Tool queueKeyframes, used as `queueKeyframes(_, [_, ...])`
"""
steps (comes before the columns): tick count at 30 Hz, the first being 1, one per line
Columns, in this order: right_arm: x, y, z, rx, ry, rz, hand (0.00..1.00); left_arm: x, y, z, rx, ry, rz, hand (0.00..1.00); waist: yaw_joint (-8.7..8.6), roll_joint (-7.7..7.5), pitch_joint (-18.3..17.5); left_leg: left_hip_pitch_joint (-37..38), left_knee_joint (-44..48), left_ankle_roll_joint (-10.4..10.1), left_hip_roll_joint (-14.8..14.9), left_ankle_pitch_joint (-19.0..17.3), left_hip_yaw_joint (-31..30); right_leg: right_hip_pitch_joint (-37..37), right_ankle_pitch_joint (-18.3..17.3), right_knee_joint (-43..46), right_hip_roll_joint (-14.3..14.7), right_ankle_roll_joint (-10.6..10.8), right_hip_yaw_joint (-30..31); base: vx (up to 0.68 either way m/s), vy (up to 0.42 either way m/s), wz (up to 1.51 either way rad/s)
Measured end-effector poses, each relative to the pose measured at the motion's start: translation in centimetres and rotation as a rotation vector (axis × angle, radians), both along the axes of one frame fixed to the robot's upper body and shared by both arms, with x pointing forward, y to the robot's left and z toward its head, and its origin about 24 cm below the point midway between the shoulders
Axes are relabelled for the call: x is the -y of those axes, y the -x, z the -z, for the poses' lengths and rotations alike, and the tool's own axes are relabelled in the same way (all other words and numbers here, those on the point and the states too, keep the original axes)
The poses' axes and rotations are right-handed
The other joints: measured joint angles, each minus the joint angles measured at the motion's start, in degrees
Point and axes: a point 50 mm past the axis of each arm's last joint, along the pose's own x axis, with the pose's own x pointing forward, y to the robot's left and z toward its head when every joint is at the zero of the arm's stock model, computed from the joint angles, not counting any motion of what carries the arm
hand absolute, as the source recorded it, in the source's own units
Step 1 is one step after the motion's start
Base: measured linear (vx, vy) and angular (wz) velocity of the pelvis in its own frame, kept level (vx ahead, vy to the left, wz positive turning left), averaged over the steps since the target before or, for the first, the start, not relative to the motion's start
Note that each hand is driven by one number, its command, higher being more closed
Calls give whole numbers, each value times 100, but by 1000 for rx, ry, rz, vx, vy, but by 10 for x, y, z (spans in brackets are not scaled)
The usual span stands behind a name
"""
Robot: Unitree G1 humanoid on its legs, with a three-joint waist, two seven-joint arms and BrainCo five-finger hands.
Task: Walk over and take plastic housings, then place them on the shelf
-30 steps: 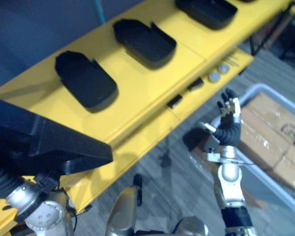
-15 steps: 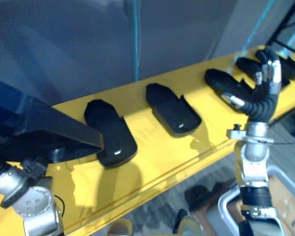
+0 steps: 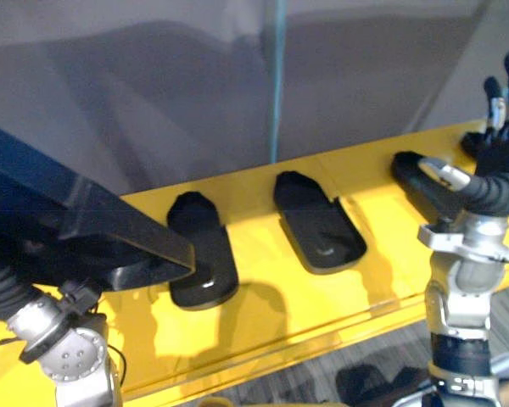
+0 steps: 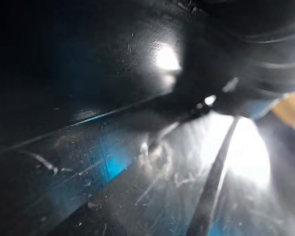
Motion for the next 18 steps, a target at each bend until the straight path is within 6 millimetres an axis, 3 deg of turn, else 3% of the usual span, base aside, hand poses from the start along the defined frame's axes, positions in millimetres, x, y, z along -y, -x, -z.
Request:
queueKeyframes(2, [8,4,3,-19,-18,64,0,-16,13,-6,-72,-70,-141,100,62,-13,-8,-7,-98,2,-11,64,2,28,14,-70,4,28,-66,-49,-27,17])
queueKeyframes(6, [57,20,21,-102,-172,399,0,-69,31,-7,-331,-104,-380,100,55,30,-62,-13,-277,26,-60,114,183,85,92,-313,1,150,-64,-67,-9,3])
queueKeyframes(11, [107,56,43,-84,-353,883,0,-132,32,24,-648,69,-458,100,-56,166,-207,-14,-283,38,-95,110,564,-106,245,-376,-13,229,223,8,32,-29])
queueKeyframes(14, [140,79,77,-207,-438,1119,0,-162,26,36,-868,115,-417,100,-207,191,-303,-11,-288,37,-97,110,872,-255,255,-360,-14,232,427,32,20,-32])
queueKeyframes(16, [164,101,107,-333,-495,1264,0,-179,7,48,-1014,177,-313,100,-307,230,-320,-9,-287,36,-110,109,1120,-366,259,-334,5,235,581,14,8,-33])
queueKeyframes(18, [175,111,137,-470,-557,1324,0,-187,-6,55,-1114,211,-241,100,-370,269,-326,4,-291,37,-123,109,1301,-433,282,-343,30,227,712,-12,-1,-31])
